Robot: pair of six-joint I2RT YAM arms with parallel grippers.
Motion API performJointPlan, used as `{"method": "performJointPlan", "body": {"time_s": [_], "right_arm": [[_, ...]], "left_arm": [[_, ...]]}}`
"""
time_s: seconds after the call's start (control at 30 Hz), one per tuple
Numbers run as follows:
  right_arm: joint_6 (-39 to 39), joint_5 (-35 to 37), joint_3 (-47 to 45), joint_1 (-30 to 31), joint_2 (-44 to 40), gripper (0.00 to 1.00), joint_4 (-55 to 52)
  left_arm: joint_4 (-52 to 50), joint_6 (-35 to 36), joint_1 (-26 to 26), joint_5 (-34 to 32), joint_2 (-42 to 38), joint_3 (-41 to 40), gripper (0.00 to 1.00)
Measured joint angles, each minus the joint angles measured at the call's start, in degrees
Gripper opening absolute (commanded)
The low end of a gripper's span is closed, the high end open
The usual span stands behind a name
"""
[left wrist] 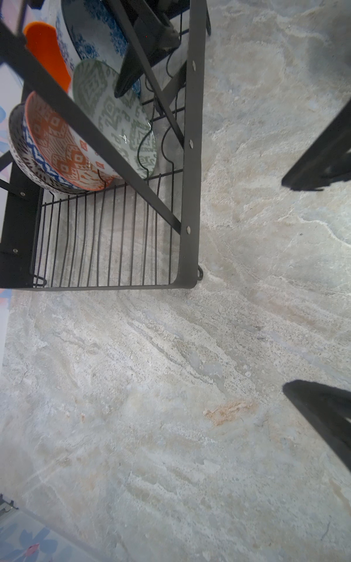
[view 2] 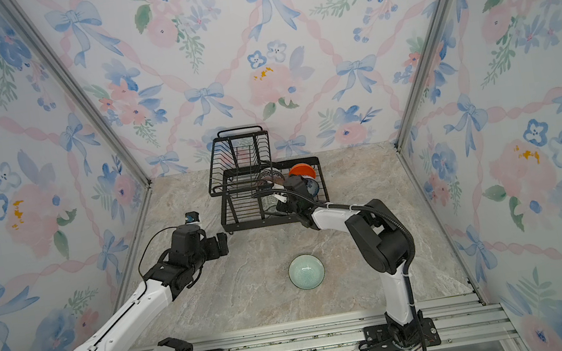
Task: Load bowls into a dish rack
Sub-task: Place the bowl in the dish rack, then pick up the bowl from the bottom-center of the table.
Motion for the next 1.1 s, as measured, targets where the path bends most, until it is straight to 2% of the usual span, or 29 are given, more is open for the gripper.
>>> {"method": "performJointPlan", "body": {"time_s": [0.33,0.73,0.87,1.1], "right_arm": [[-5.29,2.91,-3.17,0.02,-0.76,0.97,3.37],[-6.16,5.66,-9.03,0.39,-8.17,0.97,4.24],[-5.14,6.84,-11.21,0.39,-11.02,0.97,3.43],[0.04,7.78,-13.84,0.31,-21.35,0.97,-1.05]], "left_arm": [[0.00,0.00,0.33,0.17,0.00,0.00,0.98],[0.00,0.02,0.33,0.17,0.00,0.00,0.98],[0.00,0.02,0.33,0.15,0.00,0.00,0.98],[0.00,0.04,0.33,0.17,0.00,0.00,0.98]]}}
